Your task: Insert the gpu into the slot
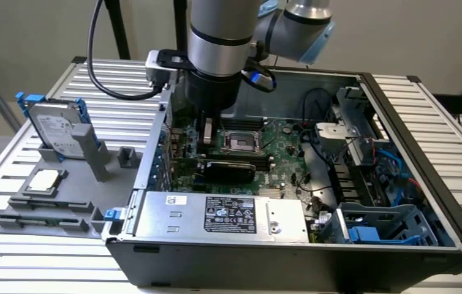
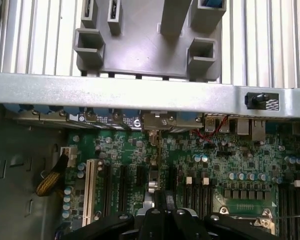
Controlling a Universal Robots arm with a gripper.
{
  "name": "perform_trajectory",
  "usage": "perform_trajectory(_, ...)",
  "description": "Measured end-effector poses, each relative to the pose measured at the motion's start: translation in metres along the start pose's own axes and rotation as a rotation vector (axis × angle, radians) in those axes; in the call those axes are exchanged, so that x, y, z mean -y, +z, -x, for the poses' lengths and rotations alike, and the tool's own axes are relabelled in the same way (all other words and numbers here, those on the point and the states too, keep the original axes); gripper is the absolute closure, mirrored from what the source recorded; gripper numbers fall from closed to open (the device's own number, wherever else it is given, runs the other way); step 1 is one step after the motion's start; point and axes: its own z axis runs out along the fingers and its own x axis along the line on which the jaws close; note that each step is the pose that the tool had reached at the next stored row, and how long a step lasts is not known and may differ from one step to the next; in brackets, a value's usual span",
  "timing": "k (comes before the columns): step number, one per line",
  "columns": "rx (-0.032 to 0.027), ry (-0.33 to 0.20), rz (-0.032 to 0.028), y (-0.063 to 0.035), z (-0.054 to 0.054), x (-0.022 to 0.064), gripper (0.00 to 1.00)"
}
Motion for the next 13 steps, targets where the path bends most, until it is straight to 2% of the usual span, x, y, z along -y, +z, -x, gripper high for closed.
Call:
perform_trajectory(5, -0.0046, -0.008, 0.0422, 0.0001, 0.0000, -0.0024, 0.89)
perform_trajectory(13, -0.0297, -0.020, 0.1076, 0.0006, 0.0001, -0.0055, 0.89)
